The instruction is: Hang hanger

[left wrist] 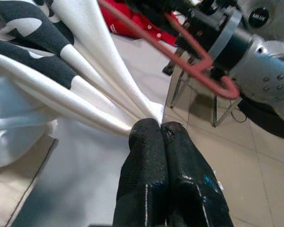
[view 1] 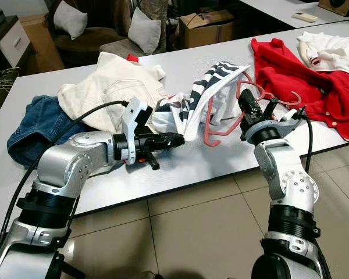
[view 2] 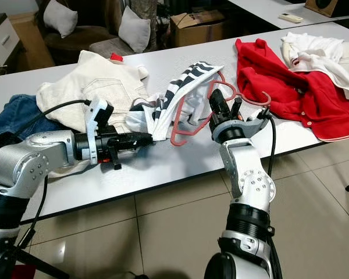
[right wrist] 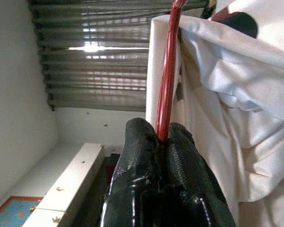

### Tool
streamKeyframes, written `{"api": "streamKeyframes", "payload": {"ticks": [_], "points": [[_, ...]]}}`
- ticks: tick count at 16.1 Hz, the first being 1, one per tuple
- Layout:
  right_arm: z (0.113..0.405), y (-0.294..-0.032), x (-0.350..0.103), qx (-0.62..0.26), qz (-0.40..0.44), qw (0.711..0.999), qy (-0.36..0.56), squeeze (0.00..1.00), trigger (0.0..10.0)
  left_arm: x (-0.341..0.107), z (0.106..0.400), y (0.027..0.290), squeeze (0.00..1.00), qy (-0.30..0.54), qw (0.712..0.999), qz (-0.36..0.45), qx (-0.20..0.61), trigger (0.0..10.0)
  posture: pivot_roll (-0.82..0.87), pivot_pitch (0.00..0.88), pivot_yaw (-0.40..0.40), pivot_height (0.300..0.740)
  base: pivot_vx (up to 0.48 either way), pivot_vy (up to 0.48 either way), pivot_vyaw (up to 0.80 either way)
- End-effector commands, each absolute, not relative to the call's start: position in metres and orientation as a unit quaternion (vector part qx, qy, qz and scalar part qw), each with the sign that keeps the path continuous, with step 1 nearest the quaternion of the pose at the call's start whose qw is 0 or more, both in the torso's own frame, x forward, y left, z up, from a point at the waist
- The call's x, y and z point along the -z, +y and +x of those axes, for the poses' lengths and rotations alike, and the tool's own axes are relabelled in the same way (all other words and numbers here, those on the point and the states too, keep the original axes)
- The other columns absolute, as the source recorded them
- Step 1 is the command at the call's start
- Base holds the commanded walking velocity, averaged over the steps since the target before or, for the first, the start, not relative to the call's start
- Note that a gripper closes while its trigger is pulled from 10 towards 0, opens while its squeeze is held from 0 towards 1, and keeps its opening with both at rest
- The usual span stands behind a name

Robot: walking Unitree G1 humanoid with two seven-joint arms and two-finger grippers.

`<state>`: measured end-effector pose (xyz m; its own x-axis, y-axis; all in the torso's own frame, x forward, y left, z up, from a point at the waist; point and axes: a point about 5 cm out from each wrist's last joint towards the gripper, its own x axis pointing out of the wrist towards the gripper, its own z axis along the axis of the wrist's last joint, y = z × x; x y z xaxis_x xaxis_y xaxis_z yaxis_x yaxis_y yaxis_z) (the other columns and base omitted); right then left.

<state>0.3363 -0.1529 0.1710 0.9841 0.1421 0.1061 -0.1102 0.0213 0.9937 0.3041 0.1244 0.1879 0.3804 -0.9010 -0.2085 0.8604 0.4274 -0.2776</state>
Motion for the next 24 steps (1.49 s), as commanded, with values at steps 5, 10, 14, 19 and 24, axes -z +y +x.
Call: {"api": "streamKeyframes", "payload": {"ticks": [5, 10, 14, 19, 24], "points": [[0.345, -0.167, -0.180, -0.069, 0.670, 0.739, -0.019, 0.00, 10.0, -0.198, 0.302, 0.130, 0.00, 0.148, 0.811, -0.141, 0.549, 0.0, -0.16, 0.000, 0.083, 0.740, 0.000, 0.000, 0.00], [0.347, -0.166, -0.184, -0.091, 0.646, 0.758, -0.012, 0.00, 10.0, -0.194, 0.301, 0.129, 0.00, 0.149, 0.819, -0.118, 0.541, 0.0, -0.16, 0.000, 0.079, 0.740, 0.000, 0.000, 0.00], [0.331, -0.147, -0.188, -0.179, 0.534, 0.825, 0.038, 0.00, 10.0, -0.197, 0.320, 0.141, 0.00, 0.067, 0.893, -0.067, 0.440, 0.0, -0.17, 0.000, 0.082, 0.740, 0.000, 0.000, 0.00], [0.280, -0.166, -0.181, -0.217, 0.340, 0.913, 0.070, 0.00, 10.0, -0.169, 0.327, 0.182, 0.00, 0.045, 0.977, 0.027, 0.208, 10.0, -0.19, 0.000, 0.087, 0.740, 0.000, 0.000, 0.00], [0.264, -0.197, -0.157, -0.068, 0.208, 0.975, 0.042, 0.00, 10.0, -0.129, 0.305, 0.147, 0.00, 0.065, 0.977, -0.084, 0.187, 10.0, -0.21, 0.000, 0.115, 0.740, 0.000, 0.000, 0.00]]}}
